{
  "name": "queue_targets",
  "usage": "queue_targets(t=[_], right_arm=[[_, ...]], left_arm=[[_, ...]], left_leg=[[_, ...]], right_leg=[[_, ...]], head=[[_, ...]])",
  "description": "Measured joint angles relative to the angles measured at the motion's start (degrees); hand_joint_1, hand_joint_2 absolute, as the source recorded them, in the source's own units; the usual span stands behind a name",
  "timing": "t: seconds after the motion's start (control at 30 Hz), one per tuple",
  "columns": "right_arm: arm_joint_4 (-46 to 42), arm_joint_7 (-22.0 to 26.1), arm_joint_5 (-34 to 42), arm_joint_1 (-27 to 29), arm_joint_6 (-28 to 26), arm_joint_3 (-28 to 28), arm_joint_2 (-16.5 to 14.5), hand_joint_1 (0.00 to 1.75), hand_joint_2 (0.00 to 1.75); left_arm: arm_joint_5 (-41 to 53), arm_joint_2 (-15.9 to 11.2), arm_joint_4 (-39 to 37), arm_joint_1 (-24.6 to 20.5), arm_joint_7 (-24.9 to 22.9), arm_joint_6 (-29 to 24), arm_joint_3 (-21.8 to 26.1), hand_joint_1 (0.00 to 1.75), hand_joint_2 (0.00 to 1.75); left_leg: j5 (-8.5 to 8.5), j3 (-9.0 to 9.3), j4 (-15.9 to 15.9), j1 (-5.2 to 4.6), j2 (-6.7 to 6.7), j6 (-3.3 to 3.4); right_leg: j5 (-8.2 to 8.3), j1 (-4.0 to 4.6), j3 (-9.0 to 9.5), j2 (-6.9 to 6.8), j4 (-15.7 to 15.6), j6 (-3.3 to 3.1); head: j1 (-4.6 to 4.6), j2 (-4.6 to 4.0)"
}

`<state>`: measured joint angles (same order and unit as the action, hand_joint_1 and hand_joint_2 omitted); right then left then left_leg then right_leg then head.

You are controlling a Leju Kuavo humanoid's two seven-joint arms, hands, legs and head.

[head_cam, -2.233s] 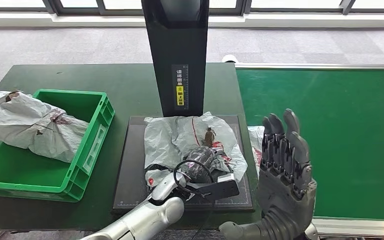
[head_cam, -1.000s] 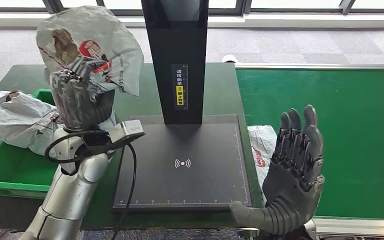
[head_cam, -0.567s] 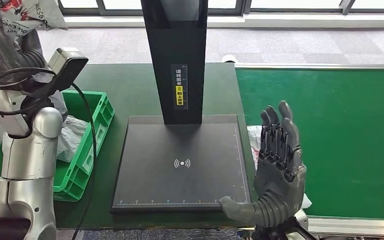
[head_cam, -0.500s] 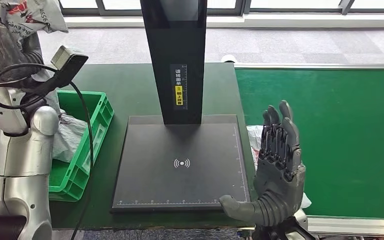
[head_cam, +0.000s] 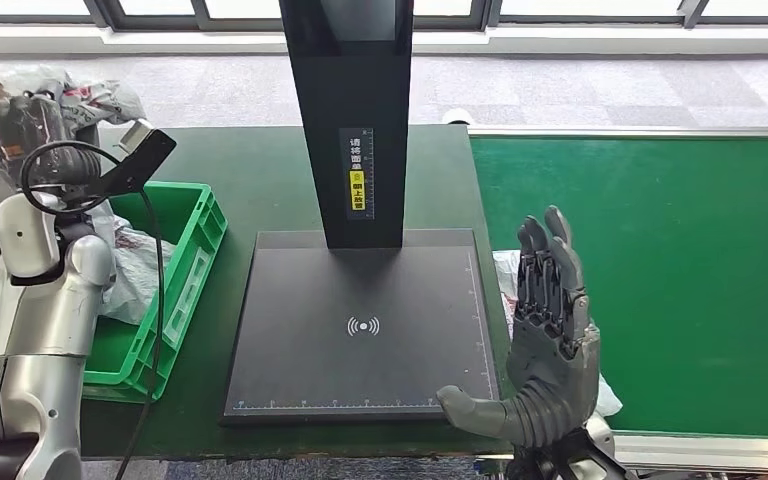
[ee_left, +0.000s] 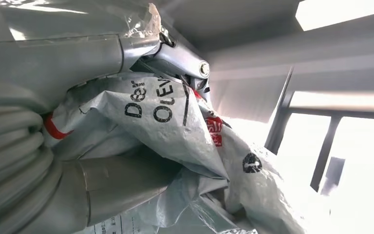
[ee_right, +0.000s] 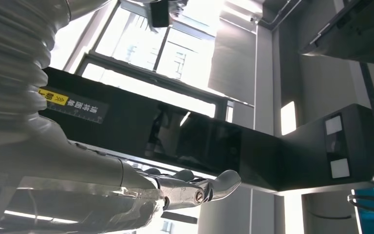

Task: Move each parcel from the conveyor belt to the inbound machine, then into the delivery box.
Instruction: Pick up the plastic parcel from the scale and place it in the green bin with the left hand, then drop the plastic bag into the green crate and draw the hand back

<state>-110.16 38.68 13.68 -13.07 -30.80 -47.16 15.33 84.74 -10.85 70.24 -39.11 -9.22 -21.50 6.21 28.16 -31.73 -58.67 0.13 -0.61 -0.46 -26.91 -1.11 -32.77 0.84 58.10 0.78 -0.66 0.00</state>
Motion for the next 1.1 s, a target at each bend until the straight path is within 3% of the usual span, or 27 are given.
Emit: queue_targets(t=[0.1,0.13,0.17,0.23,0.27,0.3,0.77,1.0,1.1], right_arm=[[0.4,-0.4,0.4,0.0,0.4,0.0,0.3,0.00,1.75],[0.5,-0.5,0.6,0.0,0.5,0.0,0.4,0.00,1.75],[0.7,-0.7,0.8,-0.1,0.7,0.0,0.4,0.00,1.75],[1.0,-0.8,1.2,-0.2,0.8,0.0,0.7,0.00,1.75],[1.2,-0.8,1.4,-0.4,0.8,0.0,0.7,0.00,1.75],[1.4,-0.9,1.6,-0.5,0.7,0.0,0.8,0.00,1.75],[2.9,-1.2,2.5,-2.3,-3.1,-1.0,2.1,0.00,1.75],[3.0,-1.0,2.3,-2.3,-4.1,-1.0,2.3,0.00,1.75],[3.0,-1.1,2.2,-2.3,-3.6,-1.0,2.3,0.00,1.75]], left_arm=[[-0.1,0.0,-3.2,1.8,-0.7,2.0,0.2,1.73,1.75],[0.0,-0.1,-4.1,2.3,-0.9,2.4,0.2,1.45,1.75],[0.1,-0.1,-4.8,2.9,-1.0,2.8,0.3,1.01,1.75],[0.4,-0.1,-5.9,3.9,-1.5,3.3,0.3,0.16,0.87],[0.4,-0.1,-6.2,4.4,-1.6,3.4,0.3,0.00,0.44],[0.2,-0.1,-6.5,4.9,-1.7,3.5,0.3,0.00,0.00],[-1.6,4.1,-0.6,7.5,-1.3,-0.2,0.3,0.00,0.00],[-14.8,6.7,6.5,9.8,1.9,-5.8,0.4,0.00,0.00],[-16.2,7.6,10.4,11.1,2.0,-7.0,0.5,0.00,0.00]], left_leg=[[0.00,-0.01,0.0,0.01,0.00,0.00],[0.00,-0.01,0.0,0.01,0.00,0.00],[0.00,-0.02,0.0,0.01,0.00,0.00],[0.00,-0.03,0.0,0.01,0.01,0.00],[0.00,-0.03,0.0,0.01,0.00,0.00],[0.00,-0.04,0.0,0.01,0.00,0.00],[0.00,-0.07,0.0,0.01,-0.01,0.00],[0.00,-0.10,0.0,0.02,0.00,-0.01],[0.00,-0.11,0.0,0.02,-0.02,-0.01]], right_leg=[[0.00,0.01,-0.01,0.00,0.0,0.00],[0.00,0.01,-0.01,0.00,0.0,0.00],[0.00,0.01,-0.01,0.00,0.0,0.00],[0.00,0.01,-0.03,0.01,0.0,0.00],[0.00,0.01,-0.04,0.01,0.0,0.00],[0.00,0.01,-0.05,0.01,0.0,0.00],[0.01,0.01,-0.09,-0.01,0.0,0.00],[0.01,0.03,-0.10,0.01,0.0,-0.01],[0.01,0.03,-0.10,-0.01,0.0,-0.01]], head=[[0.00,0.00],[0.00,0.00],[0.00,0.00],[0.00,0.00],[0.00,0.00],[0.00,0.00],[0.00,0.00],[0.00,0.00],[0.00,0.00]])
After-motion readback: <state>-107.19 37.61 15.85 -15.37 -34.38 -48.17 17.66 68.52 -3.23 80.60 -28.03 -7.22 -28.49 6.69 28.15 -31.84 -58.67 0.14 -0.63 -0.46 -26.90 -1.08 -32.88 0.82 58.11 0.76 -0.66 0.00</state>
